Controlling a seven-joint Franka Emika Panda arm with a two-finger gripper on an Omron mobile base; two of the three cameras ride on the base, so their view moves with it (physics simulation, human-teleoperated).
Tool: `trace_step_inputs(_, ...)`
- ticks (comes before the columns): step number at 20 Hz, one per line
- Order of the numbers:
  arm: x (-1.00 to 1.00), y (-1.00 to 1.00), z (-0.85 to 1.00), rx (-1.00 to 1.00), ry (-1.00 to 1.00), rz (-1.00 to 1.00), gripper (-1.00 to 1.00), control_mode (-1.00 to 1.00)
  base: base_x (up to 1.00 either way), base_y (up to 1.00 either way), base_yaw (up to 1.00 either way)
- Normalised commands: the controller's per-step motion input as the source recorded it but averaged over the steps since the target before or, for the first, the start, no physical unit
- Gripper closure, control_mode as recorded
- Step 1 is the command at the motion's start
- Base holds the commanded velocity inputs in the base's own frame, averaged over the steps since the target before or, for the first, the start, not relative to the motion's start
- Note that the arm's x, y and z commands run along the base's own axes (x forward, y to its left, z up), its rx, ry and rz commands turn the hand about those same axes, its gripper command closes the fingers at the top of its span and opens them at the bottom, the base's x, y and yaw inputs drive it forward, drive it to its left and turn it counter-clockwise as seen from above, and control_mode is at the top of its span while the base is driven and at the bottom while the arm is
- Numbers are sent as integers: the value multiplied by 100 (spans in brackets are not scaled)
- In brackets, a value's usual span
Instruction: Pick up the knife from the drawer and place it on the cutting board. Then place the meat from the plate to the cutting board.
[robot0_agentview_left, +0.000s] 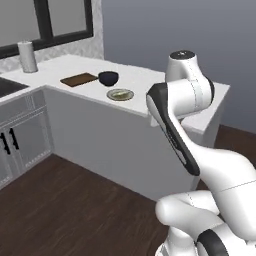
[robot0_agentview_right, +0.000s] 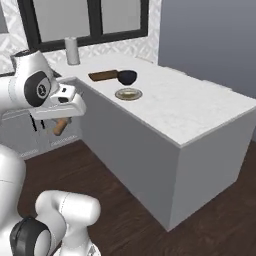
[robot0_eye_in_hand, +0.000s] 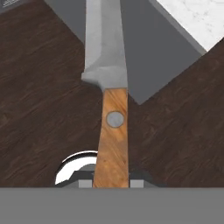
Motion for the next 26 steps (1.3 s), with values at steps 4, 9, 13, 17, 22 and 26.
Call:
trace_step_inputs(4, 0, 0, 0, 0, 0, 0, 100, 100, 0, -23, -57)
trace_step_inputs(9, 0, 0, 0, 0, 0, 0, 100, 100, 0, -17, -55)
trace_step_inputs(13, 0, 0, 0, 0, 0, 0, 100, 100, 3, 0, -51)
trace_step_inputs(17, 0, 0, 0, 0, 0, 0, 100, 100, 12, 0, -54)
trace_step_inputs(22, 0, 0, 0, 0, 0, 0, 100, 100, 11, 6, -53)
trace_step_inputs(26, 0, 0, 0, 0, 0, 0, 100, 100, 19, 38, -45)
